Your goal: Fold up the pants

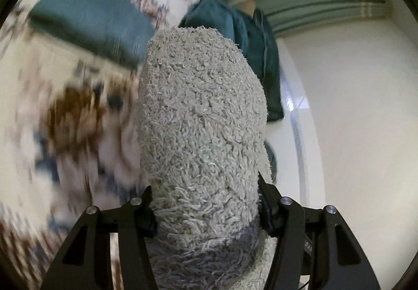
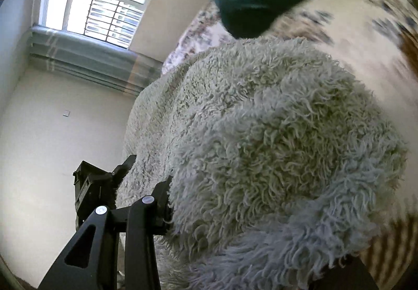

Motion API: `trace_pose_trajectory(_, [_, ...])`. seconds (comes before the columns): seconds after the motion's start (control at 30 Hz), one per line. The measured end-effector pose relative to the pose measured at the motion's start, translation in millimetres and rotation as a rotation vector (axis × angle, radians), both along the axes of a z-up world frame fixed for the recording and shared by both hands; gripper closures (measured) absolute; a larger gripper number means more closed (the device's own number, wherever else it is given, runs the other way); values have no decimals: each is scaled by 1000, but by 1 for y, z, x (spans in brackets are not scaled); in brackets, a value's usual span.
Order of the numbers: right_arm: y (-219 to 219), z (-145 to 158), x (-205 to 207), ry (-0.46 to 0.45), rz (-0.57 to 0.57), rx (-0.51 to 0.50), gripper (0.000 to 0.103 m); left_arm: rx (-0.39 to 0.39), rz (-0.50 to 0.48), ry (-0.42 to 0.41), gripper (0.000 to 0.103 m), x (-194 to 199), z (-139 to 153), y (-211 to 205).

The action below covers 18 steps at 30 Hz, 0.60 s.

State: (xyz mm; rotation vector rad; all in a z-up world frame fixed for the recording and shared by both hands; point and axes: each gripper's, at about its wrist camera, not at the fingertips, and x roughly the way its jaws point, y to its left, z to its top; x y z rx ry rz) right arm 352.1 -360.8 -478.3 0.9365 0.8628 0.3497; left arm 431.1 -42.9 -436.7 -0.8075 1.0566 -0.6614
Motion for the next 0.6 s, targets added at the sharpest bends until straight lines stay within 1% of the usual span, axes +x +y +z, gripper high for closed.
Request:
trace_pose_trajectory(0.03, [12,8,26,-14,-2,-7,60,-4,5,-8,49,29,6,12])
trace_pose_trajectory(0.07, [23,13,50,-25,-5,-14,60,-8,7,-13,49,49,10,21])
trace_pose_trajectory(0.1, [39,17,82,-40,-10,-13,60,-15,9,-18,49,77,15,33])
trace_pose_trajectory(0.13, [51,19,110,-50,-14,-20,60,-14,11,-26,49,107,20,46])
trace_pose_trajectory(0.17, [67,20,148,-56,-17,-30,60,-14,10,-34,49,129,23,55])
trace_pose_trajectory(0.2, [81,19,175,-64,-20,-31,60,-13,7,-42,49,156,24,65])
trace_pose_trajectory(0.23, [90,15,197,-67,-21,-29,60,0,6,-50,49,185,24,77])
trace_pose_trajectory(0.3, [113,1,242,-61,-25,-31,60,13,-1,-60,49,227,17,92])
trace_pose_trajectory(0.37, [136,-19,288,-44,-24,-27,60,49,-5,-67,49,267,5,108])
trace_pose_trajectory(0.4, [147,-28,306,-33,-20,-34,60,57,-9,-64,49,284,-5,116])
trace_pose_trajectory(0.47, [166,-53,327,3,-7,-44,60,85,-2,-40,49,311,-30,133])
trace_pose_trajectory(0.53, [183,-69,341,48,12,-54,60,119,5,-13,49,323,-51,146])
trace_pose_trajectory(0.6, [194,-84,343,81,23,-66,60,150,10,22,49,328,-71,156])
